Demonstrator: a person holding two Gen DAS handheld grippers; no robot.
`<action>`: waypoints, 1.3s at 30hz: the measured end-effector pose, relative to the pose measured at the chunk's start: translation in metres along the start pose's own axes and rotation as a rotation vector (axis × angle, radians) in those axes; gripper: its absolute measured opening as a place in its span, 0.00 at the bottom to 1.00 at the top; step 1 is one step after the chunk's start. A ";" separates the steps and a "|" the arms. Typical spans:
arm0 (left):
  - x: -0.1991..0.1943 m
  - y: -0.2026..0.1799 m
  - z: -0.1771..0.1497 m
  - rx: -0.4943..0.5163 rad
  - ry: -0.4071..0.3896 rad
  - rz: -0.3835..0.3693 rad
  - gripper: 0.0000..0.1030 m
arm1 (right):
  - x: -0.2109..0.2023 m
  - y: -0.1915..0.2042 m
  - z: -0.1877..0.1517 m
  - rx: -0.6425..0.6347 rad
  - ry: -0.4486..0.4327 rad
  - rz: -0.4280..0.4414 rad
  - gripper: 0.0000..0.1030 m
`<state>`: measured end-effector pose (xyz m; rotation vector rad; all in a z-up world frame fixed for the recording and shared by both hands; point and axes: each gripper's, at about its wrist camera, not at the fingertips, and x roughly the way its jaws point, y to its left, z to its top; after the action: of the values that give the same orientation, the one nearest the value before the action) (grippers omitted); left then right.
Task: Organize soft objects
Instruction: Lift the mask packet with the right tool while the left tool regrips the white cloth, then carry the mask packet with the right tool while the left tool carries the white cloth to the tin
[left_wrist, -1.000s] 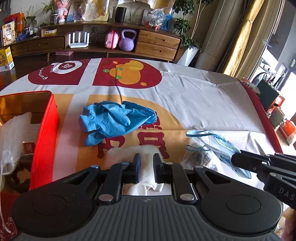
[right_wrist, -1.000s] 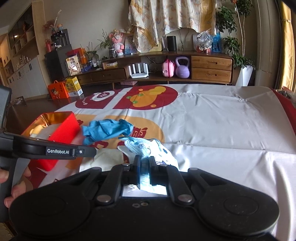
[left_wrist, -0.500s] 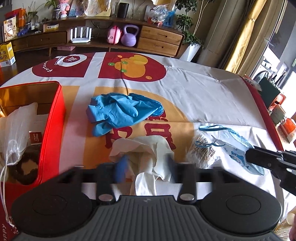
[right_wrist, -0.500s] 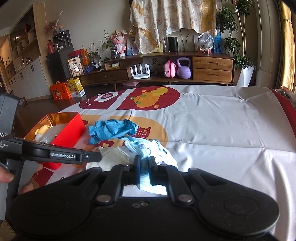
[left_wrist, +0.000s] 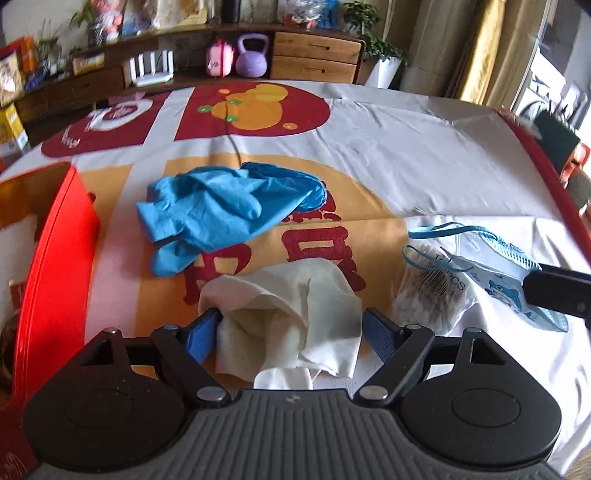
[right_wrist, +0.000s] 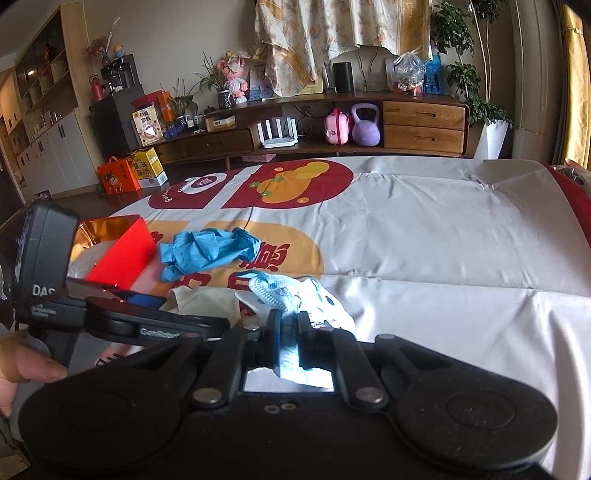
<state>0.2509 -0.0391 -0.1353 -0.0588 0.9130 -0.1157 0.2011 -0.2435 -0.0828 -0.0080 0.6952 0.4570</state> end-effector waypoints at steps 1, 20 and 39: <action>0.002 -0.002 0.000 0.012 -0.001 0.006 0.81 | 0.001 0.000 -0.001 0.000 0.003 0.003 0.07; -0.015 -0.003 -0.005 0.078 -0.066 0.036 0.17 | 0.002 0.009 -0.003 -0.008 0.015 0.000 0.07; -0.091 0.028 -0.004 -0.007 -0.095 -0.018 0.17 | -0.032 0.057 0.019 -0.046 -0.039 0.058 0.07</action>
<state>0.1952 0.0004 -0.0690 -0.0779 0.8181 -0.1253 0.1675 -0.2018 -0.0399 -0.0229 0.6479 0.5273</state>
